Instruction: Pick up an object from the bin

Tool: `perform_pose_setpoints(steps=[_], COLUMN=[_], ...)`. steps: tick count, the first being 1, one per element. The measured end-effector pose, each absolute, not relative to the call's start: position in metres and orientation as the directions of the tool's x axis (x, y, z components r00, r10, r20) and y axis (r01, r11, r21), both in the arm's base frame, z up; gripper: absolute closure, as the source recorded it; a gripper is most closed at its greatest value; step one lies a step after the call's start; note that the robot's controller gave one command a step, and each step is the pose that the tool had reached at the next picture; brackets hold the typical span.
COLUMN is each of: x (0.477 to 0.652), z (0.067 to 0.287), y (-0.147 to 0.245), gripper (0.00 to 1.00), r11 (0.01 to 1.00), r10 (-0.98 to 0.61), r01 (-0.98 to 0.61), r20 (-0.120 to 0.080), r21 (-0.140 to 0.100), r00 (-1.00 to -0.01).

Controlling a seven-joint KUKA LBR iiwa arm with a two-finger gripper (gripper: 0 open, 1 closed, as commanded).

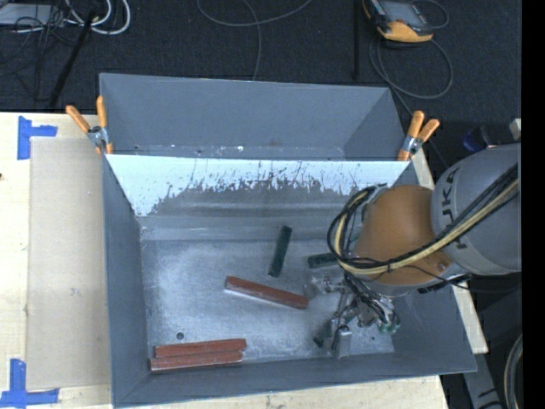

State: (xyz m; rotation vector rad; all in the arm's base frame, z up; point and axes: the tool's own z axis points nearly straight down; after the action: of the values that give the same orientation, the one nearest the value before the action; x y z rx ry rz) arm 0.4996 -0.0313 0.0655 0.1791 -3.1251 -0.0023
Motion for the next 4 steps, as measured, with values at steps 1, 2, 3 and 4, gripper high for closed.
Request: perform_pose_setpoints(steps=[1, 2, 3, 4], x=[0.543, 0.541, 0.567, 0.566], z=[0.071, 0.072, 0.157, 0.155], y=[0.013, 0.011, -0.008, -0.008], gripper=[0.00, 1.00, 1.00, 0.00], r11=[0.991, 0.991, 0.893, 0.894], r10=[-0.136, -0.135, -0.450, -0.448], r01=[-0.136, -0.135, -0.450, -0.448], r20=[-0.003, 0.006, -0.004, -0.001], r21=[0.002, 0.001, -0.002, 0.001], r00=[-0.991, -0.991, -0.893, -0.894])
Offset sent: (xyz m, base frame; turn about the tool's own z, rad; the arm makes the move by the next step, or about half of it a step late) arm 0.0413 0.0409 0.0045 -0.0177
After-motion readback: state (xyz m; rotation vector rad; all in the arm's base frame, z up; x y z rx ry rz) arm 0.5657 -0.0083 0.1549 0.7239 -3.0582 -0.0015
